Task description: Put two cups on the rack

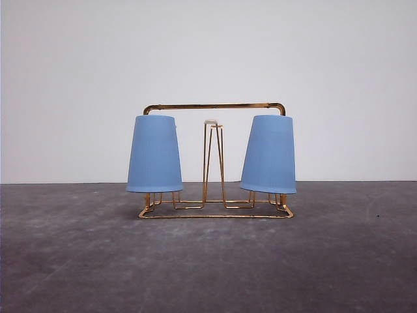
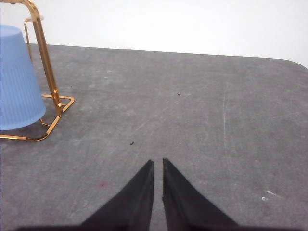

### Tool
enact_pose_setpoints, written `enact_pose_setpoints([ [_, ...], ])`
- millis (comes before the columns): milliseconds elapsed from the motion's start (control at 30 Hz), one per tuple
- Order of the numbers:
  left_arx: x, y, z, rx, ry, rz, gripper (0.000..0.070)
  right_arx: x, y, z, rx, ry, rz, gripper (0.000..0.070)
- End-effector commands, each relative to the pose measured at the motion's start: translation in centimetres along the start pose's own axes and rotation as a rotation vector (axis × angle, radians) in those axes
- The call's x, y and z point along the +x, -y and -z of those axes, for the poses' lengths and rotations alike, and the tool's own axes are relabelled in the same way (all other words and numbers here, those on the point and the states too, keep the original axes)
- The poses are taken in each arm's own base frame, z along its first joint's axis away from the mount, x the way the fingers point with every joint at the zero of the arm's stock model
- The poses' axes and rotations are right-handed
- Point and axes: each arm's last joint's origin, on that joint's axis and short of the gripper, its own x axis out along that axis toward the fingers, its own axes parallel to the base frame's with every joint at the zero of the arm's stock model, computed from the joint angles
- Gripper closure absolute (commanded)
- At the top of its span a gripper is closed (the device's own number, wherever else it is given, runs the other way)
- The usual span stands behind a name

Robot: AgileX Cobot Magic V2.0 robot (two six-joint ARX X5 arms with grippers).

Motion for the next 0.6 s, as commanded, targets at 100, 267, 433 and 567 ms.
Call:
enact_pose_setpoints([
  [100, 0.14, -0.01, 0.52, -0.006, -0.018, 0.000, 0.0700, 0.02, 0.00, -0.03, 0.005, 0.007, 0.000, 0.0668],
  [267, 0.14, -0.01, 0.52, -0.006, -0.018, 0.000, 0.0700, 0.02, 0.00, -0.03, 0.005, 0.007, 0.000, 0.0668],
  [433, 0.14, -0.01, 0.52, -0.006, -0.018, 0.000, 0.0700, 0.02, 0.00, -0.03, 0.005, 0.007, 0.000, 0.0668],
  [567, 0.14, -0.01, 0.52, -0.006, -0.018, 0.000, 0.0700, 0.02, 0.00, -0.03, 0.005, 0.007, 0.000, 0.0668],
])
